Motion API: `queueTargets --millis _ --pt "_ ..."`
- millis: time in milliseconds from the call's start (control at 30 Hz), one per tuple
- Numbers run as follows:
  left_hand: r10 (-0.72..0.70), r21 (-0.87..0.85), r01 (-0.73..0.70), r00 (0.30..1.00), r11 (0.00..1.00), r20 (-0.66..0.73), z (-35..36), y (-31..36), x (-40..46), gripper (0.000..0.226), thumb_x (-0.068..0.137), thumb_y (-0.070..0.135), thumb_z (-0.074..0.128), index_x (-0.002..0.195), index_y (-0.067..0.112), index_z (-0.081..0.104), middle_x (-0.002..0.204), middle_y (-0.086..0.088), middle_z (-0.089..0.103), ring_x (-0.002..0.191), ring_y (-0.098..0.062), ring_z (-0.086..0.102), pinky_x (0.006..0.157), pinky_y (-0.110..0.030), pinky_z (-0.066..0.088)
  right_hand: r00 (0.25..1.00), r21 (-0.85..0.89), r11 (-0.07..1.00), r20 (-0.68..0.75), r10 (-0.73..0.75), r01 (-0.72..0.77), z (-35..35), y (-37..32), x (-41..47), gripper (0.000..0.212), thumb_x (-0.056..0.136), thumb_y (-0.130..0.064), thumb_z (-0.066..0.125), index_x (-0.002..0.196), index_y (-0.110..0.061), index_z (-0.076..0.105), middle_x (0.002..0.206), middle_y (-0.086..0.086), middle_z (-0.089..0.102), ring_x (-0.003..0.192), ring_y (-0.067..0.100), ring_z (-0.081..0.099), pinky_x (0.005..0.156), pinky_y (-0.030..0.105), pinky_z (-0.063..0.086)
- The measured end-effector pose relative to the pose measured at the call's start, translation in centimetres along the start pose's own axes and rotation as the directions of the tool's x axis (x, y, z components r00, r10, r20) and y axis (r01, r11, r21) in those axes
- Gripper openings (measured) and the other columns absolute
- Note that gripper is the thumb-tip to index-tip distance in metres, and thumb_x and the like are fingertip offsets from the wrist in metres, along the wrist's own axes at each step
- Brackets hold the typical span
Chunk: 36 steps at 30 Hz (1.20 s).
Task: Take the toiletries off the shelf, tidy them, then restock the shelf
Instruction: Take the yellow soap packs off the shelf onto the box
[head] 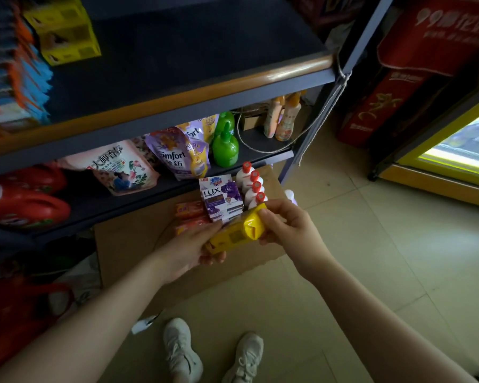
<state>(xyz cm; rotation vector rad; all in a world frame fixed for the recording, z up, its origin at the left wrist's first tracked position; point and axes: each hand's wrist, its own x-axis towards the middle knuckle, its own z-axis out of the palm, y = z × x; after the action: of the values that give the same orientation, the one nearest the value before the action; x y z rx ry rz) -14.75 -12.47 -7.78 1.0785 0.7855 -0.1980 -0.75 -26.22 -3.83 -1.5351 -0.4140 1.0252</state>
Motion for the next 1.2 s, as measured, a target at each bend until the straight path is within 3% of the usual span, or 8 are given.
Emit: queueTargets --millis 100,233,467,600,733,900,1033,1200 --pt "-0.094 -0.13 0.09 0.995 0.987 -0.018 0.0 0.1 0.1 0.033 0.086 0.044 0.05 0.1 0.016 0.058 0.06 -0.005 0.053 0.052 -0.014 0.055 0.052 -0.024 0.042 0.99 -0.019 0.999 0.134 0.039 -0.037 -0.4 0.7 0.2 0.039 0.077 -0.038 0.065 0.114 -0.031 0.055 0.1 -0.006 0.057 0.077 0.008 0.065 0.064 0.024 0.054" --pt "-0.197 -0.099 0.197 0.98 0.975 0.004 -0.1 0.4 0.1 0.047 0.067 0.063 0.052 0.086 0.02 0.055 0.048 0.0 0.047 0.051 -0.015 0.053 0.051 -0.023 0.041 0.962 0.002 0.998 0.268 0.053 -0.055 -0.7 1.8 0.7 0.055 0.071 -0.031 0.075 0.12 -0.03 0.051 0.106 -0.002 0.054 0.086 0.01 0.064 0.073 0.026 0.054" --pt "-0.365 -0.016 0.365 0.931 0.931 0.009 -0.1 -0.4 0.5 0.07 0.073 0.072 0.039 0.112 0.018 0.058 0.096 -0.009 0.07 0.078 -0.026 0.067 0.068 -0.029 0.051 0.93 -0.202 0.908 -0.048 0.365 -0.367 0.0 3.4 1.7 0.039 0.073 -0.063 0.06 0.094 -0.03 0.055 0.073 -0.003 0.055 0.042 0.004 0.05 0.043 0.016 0.043" --pt "-0.312 -0.132 0.305 0.95 0.943 -0.032 0.2 -1.4 1.3 0.05 0.08 0.055 0.05 0.114 0.019 0.055 0.091 -0.01 0.072 0.073 -0.024 0.069 0.059 -0.025 0.051 0.897 -0.152 0.886 -0.136 0.421 -0.438 0.1 5.7 2.5 0.034 0.08 -0.061 0.056 0.088 -0.028 0.052 0.072 0.001 0.054 0.047 0.009 0.053 0.042 0.017 0.044" --pt "-0.284 -0.211 0.265 0.957 0.941 -0.064 -0.8 -3.2 2.6 0.056 0.07 0.059 0.054 0.114 0.024 0.054 0.109 -0.014 0.067 0.084 -0.029 0.068 0.068 -0.033 0.054 0.932 -0.086 0.933 0.067 0.357 -0.351 -1.3 8.8 2.9 0.022 0.083 -0.042 0.062 0.099 -0.028 0.059 0.09 0.0 0.062 0.072 0.01 0.062 0.06 0.021 0.05" --pt "-0.043 0.033 0.051 0.977 0.998 -0.211 -1.5 -7.9 5.6 0.018 0.081 0.015 0.066 0.096 0.023 0.06 0.104 -0.005 0.058 0.087 -0.014 0.059 0.071 -0.023 0.052 0.961 -0.234 0.959 0.184 0.204 -0.159 -2.1 14.3 3.9 0.043 0.077 0.007 0.065 0.109 -0.023 0.06 0.102 -0.001 0.061 0.084 -0.001 0.06 0.074 0.017 0.051" --pt "0.215 0.447 -0.079 0.94 0.891 -0.263 -1.9 -11.1 9.0 0.034 0.069 0.012 0.079 0.09 0.025 0.056 0.098 0.004 0.057 0.086 -0.009 0.053 0.071 -0.014 0.041 0.991 -0.535 0.842 0.06 0.121 -0.07 -2.5 17.9 5.7 0.048 0.076 0.001 0.065 0.119 -0.017 0.056 0.117 0.006 0.056 0.102 0.019 0.055 0.088 0.03 0.047" --pt "0.513 0.768 -0.168 0.826 0.618 -0.232 -2.0 -13.0 13.2 0.04 0.06 0.005 0.083 0.092 0.01 0.059 0.12 -0.005 0.043 0.11 -0.013 0.04 0.086 -0.014 0.026 0.998 -0.567 0.822 -0.051 0.039 -0.061 -3.9 19.7 7.1 0.023 0.082 -0.006 0.061 0.094 -0.026 0.062 0.095 -0.008 0.062 0.083 0.007 0.056 0.065 0.002 0.038"
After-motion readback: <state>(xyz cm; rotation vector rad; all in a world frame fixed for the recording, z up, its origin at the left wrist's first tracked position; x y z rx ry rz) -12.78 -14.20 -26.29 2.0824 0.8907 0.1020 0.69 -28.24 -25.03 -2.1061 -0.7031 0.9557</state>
